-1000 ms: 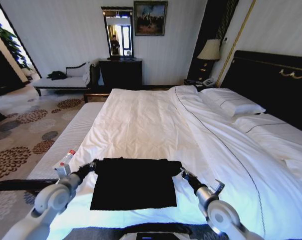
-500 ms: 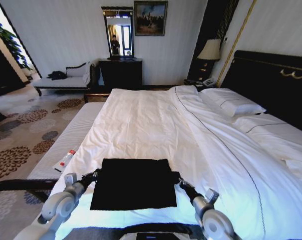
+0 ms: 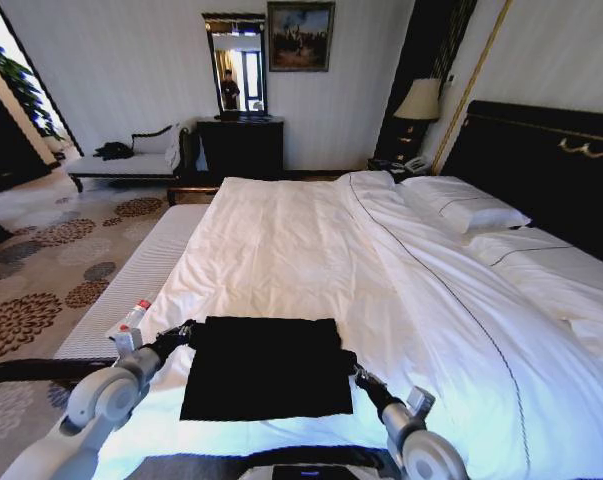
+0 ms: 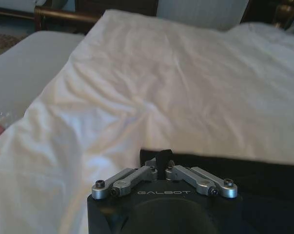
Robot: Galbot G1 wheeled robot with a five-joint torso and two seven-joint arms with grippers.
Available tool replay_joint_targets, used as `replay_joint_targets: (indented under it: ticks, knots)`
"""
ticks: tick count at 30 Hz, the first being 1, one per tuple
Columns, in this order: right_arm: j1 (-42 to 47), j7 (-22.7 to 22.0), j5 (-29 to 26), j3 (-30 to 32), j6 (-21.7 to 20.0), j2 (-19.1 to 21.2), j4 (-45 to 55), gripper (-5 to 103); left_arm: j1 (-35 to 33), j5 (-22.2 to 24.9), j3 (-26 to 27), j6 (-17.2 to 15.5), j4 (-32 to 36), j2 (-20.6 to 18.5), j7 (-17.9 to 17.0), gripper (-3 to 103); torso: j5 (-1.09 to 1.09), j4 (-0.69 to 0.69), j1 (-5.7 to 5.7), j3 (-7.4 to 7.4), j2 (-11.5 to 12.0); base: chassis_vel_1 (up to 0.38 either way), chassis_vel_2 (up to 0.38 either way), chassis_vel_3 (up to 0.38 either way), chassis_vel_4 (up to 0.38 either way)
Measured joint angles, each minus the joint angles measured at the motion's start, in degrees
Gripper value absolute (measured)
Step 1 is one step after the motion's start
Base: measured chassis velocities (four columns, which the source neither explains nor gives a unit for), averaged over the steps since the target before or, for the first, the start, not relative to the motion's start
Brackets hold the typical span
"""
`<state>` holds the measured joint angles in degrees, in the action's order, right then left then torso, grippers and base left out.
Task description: Fold the clothes on the bed.
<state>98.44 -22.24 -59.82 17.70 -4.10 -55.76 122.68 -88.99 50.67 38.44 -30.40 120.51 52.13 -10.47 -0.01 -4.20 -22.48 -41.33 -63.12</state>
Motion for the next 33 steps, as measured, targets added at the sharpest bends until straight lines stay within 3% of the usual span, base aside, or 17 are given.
replay_joint_targets:
  ticks: [8, 10, 11, 12, 15, 17, 18, 20, 21, 24, 26, 28, 30, 33]
  knots:
    - [0.3, -2.7, 1.3, -0.7, -1.6, -0.8, -0.2, -2, -2.1, -5.9, -1.3, -0.2, -1.6, 0.8, 0.3, -2, 0.01, 0.0, 0.0, 0.0, 0.0, 0.0, 0.0, 0.0, 0.0]
    - [0.1, -3.9, 1.5, -0.8, -2.1, -0.9, -0.4, 9, -2.6, -6.1, -1.1, -1.0, -1.6, 0.8, -0.6, 2, 0.0, -0.01, 0.0, 0.0, 0.0, 0.0, 0.0, 0.0, 0.0]
    - [0.1, -3.9, 1.5, -0.8, -2.1, -0.9, -0.4, 9, -2.6, -6.1, -1.1, -1.0, -1.6, 0.8, -0.6, 2, 0.0, -0.01, 0.0, 0.0, 0.0, 0.0, 0.0, 0.0, 0.0]
    - [0.2, -4.2, 1.5, -0.8, -2.3, -0.9, -0.3, 9, -3.0, -5.8, -0.8, -1.7, -1.1, 0.8, -0.6, 7, 0.0, 0.0, 0.0, 0.0, 0.0, 0.0, 0.0, 0.0, 0.0]
    - [1.1, -5.9, 1.3, -0.2, -3.3, -0.3, 2.1, 25, -4.7, -3.0, 1.6, -4.8, 2.5, 0.5, -0.8, 23, 0.02, 0.0, 0.0, 0.0, 0.0, 0.0, 0.0, 0.0, 0.0]
    - [1.4, -6.6, 1.0, 0.5, -3.8, 0.0, 3.3, 30, -5.3, -2.0, 2.7, -5.7, 4.2, 0.5, -0.8, 23, 0.01, 0.0, 0.0, 0.0, 0.0, 0.0, 0.0, 0.0, 0.0]
    - [1.7, -7.4, 0.4, 1.6, -4.1, 0.3, 4.8, 30, -6.0, -0.8, 4.2, -6.6, 6.5, 0.6, -0.8, 28, 0.02, 0.0, 0.0, 0.0, 0.0, 0.0, 0.0, 0.0, 0.0]
    - [1.6, -8.7, -1.7, 3.5, -4.6, 0.8, 7.3, 41, -6.6, 2.7, 7.0, -8.1, 10.4, 1.1, -0.6, 39, 0.01, 0.0, 0.0, 0.0, 0.0, 0.0, 0.0, 0.0, 0.0]
    - [1.6, -8.7, -1.7, 3.5, -4.6, 0.8, 7.3, 41, -6.6, 2.7, 7.0, -8.1, 10.4, 1.1, -0.6, 39, 0.01, 0.0, 0.0, 0.0, 0.0, 0.0, 0.0, 0.0, 0.0]
    - [-1.6, -10.6, -5.6, 6.0, -5.1, 1.7, 9.0, 57, -4.0, 12.3, 10.8, -8.5, 14.4, 2.2, 0.6, 55, 0.02, 0.02, 0.01, 0.0, 0.0, 0.0, 0.0, 0.0, 0.0]
    - [-2.5, -10.9, -6.1, 6.3, -5.1, 1.8, 8.9, 62, -2.7, 14.0, 11.1, -7.6, 14.4, 2.4, 0.8, 55, 0.02, 0.02, 0.0, 0.0, 0.0, 0.0, 0.0, 0.0, 0.0]
    - [-4.7, -11.4, -6.8, 6.4, -5.2, 1.7, 7.7, 74, 2.6, 15.9, 9.9, -4.9, 11.0, 3.3, 1.0, 67, 0.03, 0.0, 0.0, 0.0, 0.0, 0.0, 0.0, 0.0, 0.0]
    - [-5.4, -11.5, -6.9, 6.2, -5.3, 1.5, 7.1, 74, 4.7, 16.0, 8.7, -4.4, 8.3, 3.9, 0.6, 72, 0.02, -0.01, 0.0, 0.0, 0.0, 0.0, 0.0, 0.0, 0.0]
    - [-7.6, -11.5, -6.9, 4.9, -5.4, 0.7, 5.0, 89, 9.7, 15.5, 4.7, -3.7, -0.5, 6.0, 0.3, 88, -0.02, -0.01, 0.0, -0.01, 0.0, 0.0, 0.0, 0.0, 0.0]
